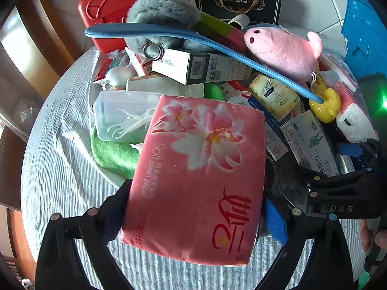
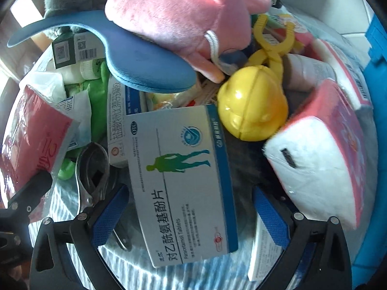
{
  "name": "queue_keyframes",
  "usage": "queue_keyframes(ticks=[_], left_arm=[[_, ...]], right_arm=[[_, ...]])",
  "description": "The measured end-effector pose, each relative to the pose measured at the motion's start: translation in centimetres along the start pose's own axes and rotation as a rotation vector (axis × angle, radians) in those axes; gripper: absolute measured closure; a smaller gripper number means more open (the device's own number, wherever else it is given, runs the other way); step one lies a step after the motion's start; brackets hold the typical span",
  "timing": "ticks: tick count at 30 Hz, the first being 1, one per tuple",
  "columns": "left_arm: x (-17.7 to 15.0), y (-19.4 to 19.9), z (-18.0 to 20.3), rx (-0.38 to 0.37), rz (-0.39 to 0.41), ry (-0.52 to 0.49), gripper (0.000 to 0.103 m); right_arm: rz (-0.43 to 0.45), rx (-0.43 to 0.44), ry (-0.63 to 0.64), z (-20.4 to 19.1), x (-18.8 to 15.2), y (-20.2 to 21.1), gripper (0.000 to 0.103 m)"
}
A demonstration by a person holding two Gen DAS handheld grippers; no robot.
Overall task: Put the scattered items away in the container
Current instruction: 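Grasp the pink tissue pack with left tool while right tool grasps a white medicine box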
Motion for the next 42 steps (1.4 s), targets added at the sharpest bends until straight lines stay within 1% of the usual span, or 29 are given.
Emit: queue_keyframes(ticks=[1, 2, 5, 8, 9, 10, 11, 12, 14, 16, 20, 23, 24, 25, 26, 27, 31, 33, 36, 38, 40, 42], left_arm=[[-0.1, 0.1, -0.1, -0.001, 0.001, 0.006, 0.007], [-0.2, 0.3, -0.2, -0.001, 0.003, 0.012, 0.007], [-0.4, 1.0, -0.4, -0.007, 0.014, 0.026, 0.007], [-0.4, 2.0, -0.5, -0.022, 0.035, 0.032, 0.007], [-0.3, 2.4, -0.5, -0.028, 0.045, 0.032, 0.007], [-0.2, 2.9, -0.6, -0.035, 0.058, 0.03, 0.007], [-0.1, 3.5, -0.6, -0.041, 0.073, 0.025, 0.007], [0.1, 4.0, -0.6, -0.046, 0.087, 0.021, 0.007], [0.3, 5.4, -0.5, -0.061, 0.118, 0.013, 0.007], [0.3, 6.3, -0.6, -0.077, 0.14, 0.004, 0.007], [-0.3, 6.9, -0.9, -0.105, 0.145, -0.014, 0.007], [-1.3, 6.4, -0.5, -0.12, 0.126, -0.038, 0.007], [-1.7, 6.4, -0.2, -0.126, 0.118, -0.045, 0.007], [-2.1, 6.1, 0.1, -0.133, 0.109, -0.052, 0.007], [-2.5, 5.9, 0.5, -0.139, 0.102, -0.06, 0.007], [-2.9, 5.7, 0.7, -0.141, 0.094, -0.068, 0.007], [-3.9, 4.6, 1.4, -0.144, 0.06, -0.086, 0.007], [-4.2, 4.3, 1.5, -0.144, 0.058, -0.09, 0.007], [-4.3, 4.1, 1.5, -0.136, 0.064, -0.096, 0.007], [-4.4, 3.7, 1.6, -0.139, 0.057, -0.095, 0.007], [-4.5, 3.4, 1.6, -0.146, 0.048, -0.095, 0.007], [-4.6, 3.2, 1.7, -0.149, 0.046, -0.098, 0.007]], right_arm=[[-0.007, -0.002, -0.002, -0.1, -0.1, -0.1, 0.024], [0.002, -0.025, 0.004, -0.1, 0.0, 0.1, 0.027], [0.032, 0.001, -0.005, -0.5, -0.2, 1.6, 0.027], [0.08, -0.004, -0.012, -0.8, -0.4, 4.1, 0.028], [0.097, -0.004, -0.016, -0.9, -0.4, 5.0, 0.029], [0.119, -0.01, -0.019, -1.0, -0.5, 6.1, 0.032], [0.139, -0.016, -0.023, -1.1, -0.6, 7.1, 0.061], [0.159, -0.02, -0.031, -1.2, -0.7, 8.2, 0.073], [0.188, -0.04, -0.041, -1.4, -1.1, 9.9, 0.073], [0.201, -0.054, -0.059, -1.5, -1.4, 10.7, 0.072], [0.164, -0.07, -0.112, -0.9, -3.5, 10.6, 0.072], [0.123, -0.069, -0.153, -0.4, -6.7, 10.3, 0.071], [0.111, -0.062, -0.173, -0.3, -7.4, 9.8, 0.057], [0.103, -0.052, -0.196, -0.1, -8.0, 9.2, 0.045], [0.097, -0.043, -0.221, 0.1, -8.6, 8.8, 0.017], [0.095, -0.041, -0.236, 0.3, -9.2, 8.5, 0.013], [0.077, -0.057, -0.256, 0.4, -10.0, 7.4, 0.013], [0.079, -0.074, -0.255, 0.2, -10.0, 7.3, 0.013], [0.111, -0.064, -0.269, -0.3, -9.8, 7.3, 0.013], [0.107, -0.052, -0.28, -0.6, -10.0, 6.6, 0.013], [0.099, -0.035, -0.285, -0.8, -10.4, 5.7, 0.021], [0.075, -0.044, -0.268, -1.3, -10.7, 5.0, 0.052]])
Point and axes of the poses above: each gripper's, at about its wrist camera, not at the fingertips, and y roughly against the way its jaws point, z to its right, x to its top, the point moved 6 cm from there along -y, roughly the way its jaws point, and after that the axes turned 2 degrees about x, right-handed, at the moved point
